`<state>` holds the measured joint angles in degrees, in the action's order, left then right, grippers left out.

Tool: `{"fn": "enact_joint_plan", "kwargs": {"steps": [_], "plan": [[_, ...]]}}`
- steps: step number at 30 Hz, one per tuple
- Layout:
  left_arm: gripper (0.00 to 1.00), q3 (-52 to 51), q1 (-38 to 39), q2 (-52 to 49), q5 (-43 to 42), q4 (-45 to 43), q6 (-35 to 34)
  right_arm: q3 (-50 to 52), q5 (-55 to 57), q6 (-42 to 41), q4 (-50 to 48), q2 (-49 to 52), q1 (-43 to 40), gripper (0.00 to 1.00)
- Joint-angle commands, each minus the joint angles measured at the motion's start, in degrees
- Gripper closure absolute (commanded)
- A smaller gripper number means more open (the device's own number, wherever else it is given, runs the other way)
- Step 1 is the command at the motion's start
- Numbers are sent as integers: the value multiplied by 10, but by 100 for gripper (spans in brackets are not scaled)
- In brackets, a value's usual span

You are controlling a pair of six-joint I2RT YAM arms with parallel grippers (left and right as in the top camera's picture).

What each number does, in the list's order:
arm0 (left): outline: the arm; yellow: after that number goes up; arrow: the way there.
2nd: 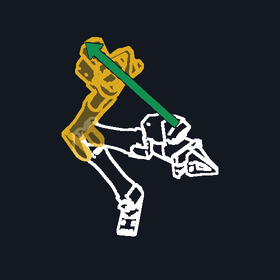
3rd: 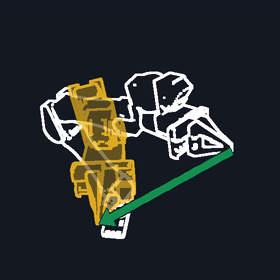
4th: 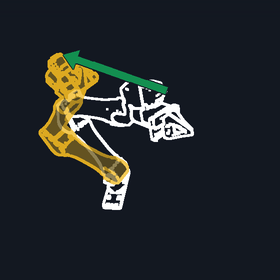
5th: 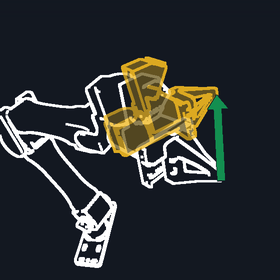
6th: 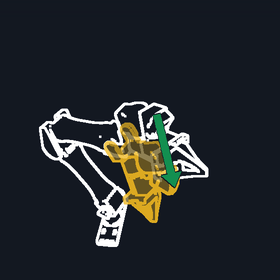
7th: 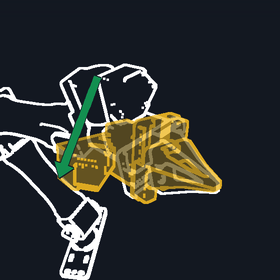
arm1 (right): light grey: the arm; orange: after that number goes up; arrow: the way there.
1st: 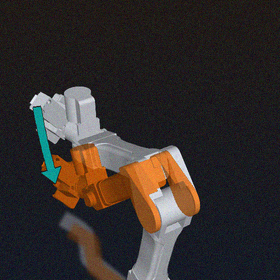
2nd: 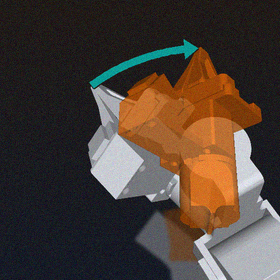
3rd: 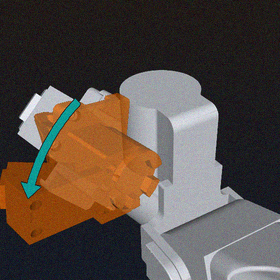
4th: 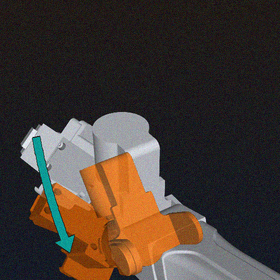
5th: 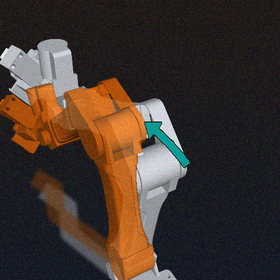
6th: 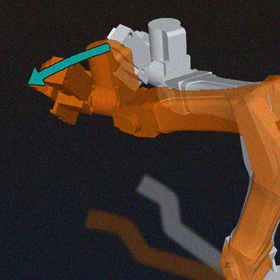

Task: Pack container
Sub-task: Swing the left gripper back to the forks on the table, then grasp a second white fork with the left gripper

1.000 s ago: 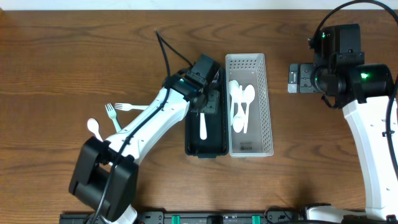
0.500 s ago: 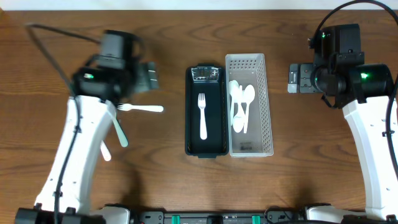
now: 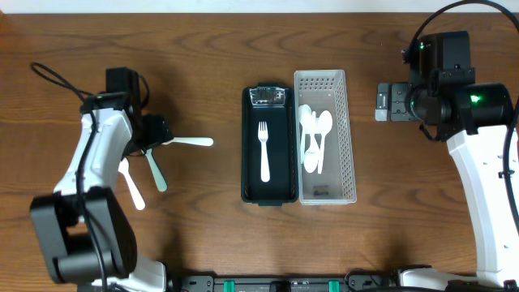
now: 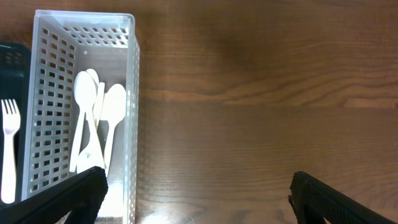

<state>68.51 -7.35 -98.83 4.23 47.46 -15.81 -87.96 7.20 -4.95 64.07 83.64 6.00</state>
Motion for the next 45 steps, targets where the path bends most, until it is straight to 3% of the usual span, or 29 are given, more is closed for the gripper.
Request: {"fn": "enact_joint_plan", "kwargs": {"steps": [1, 11, 31, 33, 39, 45], "plan": [[1, -5, -7, -24, -9, -4, 22, 2, 10, 8, 0, 1, -5, 2], [1, -6, -7, -68, -48, -35, 62, 2, 10, 8, 1, 1, -7, 2], [3, -8, -7, -129, -53, -43, 64, 2, 17, 8, 0, 1, -7, 2], [7, -8, -7, -132, -53, -43, 64, 2, 17, 8, 0, 1, -7, 2], [43, -8, -7, -133, -53, -42, 64, 2, 17, 8, 0, 1, -7, 1], [52, -8, -7, -133, -53, -39, 64, 2, 17, 8, 0, 1, -7, 1]]}}
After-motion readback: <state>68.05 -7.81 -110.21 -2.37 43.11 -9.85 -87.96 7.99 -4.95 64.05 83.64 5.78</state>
